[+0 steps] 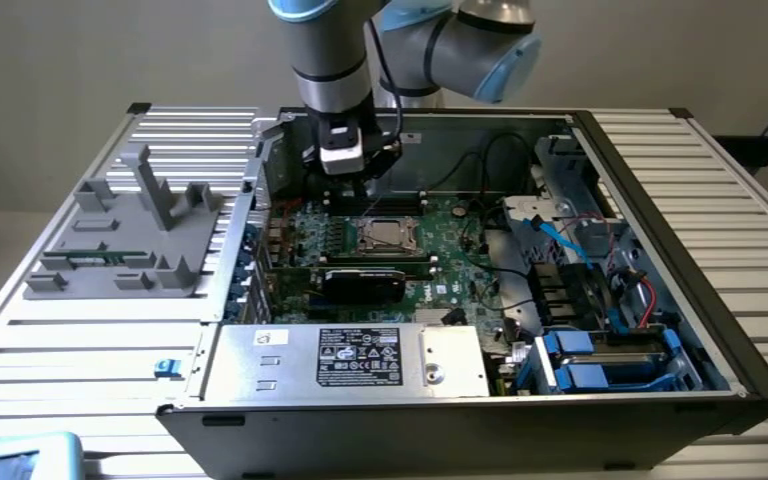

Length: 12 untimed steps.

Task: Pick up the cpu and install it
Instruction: 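Install the first cpu locking lever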

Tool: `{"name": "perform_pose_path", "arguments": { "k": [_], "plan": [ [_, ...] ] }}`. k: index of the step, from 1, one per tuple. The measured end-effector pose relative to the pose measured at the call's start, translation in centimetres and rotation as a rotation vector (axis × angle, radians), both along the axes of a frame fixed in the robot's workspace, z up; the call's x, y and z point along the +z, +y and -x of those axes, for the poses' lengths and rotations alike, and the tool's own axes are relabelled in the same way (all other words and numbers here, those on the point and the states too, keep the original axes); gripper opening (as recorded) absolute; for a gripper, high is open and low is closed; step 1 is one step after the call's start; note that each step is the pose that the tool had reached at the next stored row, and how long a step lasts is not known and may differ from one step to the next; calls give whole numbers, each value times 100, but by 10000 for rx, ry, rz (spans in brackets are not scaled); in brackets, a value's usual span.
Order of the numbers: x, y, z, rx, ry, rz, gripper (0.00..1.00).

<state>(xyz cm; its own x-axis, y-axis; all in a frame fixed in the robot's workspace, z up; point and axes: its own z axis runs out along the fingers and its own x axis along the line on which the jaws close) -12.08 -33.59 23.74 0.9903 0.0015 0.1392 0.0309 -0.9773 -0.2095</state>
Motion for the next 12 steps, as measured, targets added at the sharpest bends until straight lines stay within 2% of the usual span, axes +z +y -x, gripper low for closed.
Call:
{"name": "perform_pose_path", "arguments": {
  "k": [2,7,10,11,12],
  "plan": [
    [-19,1,5,-106,-2,-91,11],
    [-70,0,15,-331,-5,-237,11],
    [-86,0,17,-517,-24,-413,11],
    [-95,1,16,-577,-32,-450,11],
    [-108,1,16,-621,-35,-464,11]
  ]
}}
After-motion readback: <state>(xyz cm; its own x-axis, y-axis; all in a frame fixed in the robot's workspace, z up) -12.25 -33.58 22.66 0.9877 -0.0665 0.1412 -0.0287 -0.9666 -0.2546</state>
